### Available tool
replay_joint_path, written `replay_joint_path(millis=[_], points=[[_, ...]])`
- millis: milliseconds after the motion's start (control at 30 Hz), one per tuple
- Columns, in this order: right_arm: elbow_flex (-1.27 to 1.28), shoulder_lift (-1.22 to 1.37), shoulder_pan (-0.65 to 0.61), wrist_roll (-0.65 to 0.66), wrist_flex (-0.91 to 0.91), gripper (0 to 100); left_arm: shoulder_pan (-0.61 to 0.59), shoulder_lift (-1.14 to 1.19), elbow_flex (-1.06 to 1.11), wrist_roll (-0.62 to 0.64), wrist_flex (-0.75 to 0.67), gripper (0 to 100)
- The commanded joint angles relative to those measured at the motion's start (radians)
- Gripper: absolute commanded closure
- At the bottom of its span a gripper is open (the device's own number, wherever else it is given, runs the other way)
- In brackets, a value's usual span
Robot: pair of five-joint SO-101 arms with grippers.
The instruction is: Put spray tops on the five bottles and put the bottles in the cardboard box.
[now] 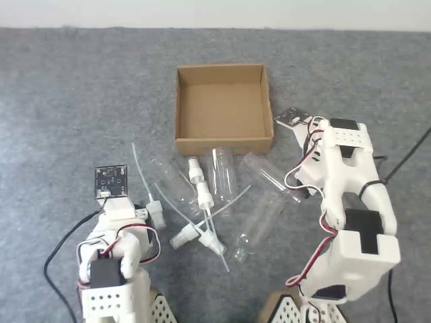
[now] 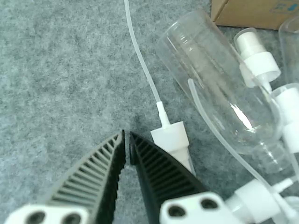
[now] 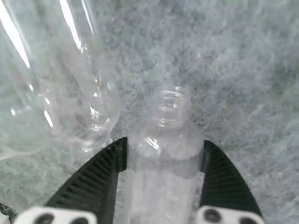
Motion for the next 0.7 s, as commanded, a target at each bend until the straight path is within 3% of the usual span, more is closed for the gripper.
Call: replay_joint_path(millis=[0, 500, 667], points=[[-0.035, -0.004, 0.021, 0.012, 0.004, 87.5, -0.002, -0.014, -0.010, -0.005, 0.005, 99], [-0.087, -0.386, 0.022, 0.003, 0.297, 92.2, -0.002, -0.014, -0.010, -0.005, 0.005, 99], [-0.086, -0.529, -0.030, -0.089, 0.366, 92.3, -0.002, -0.014, -0.010, -0.005, 0.005, 99]])
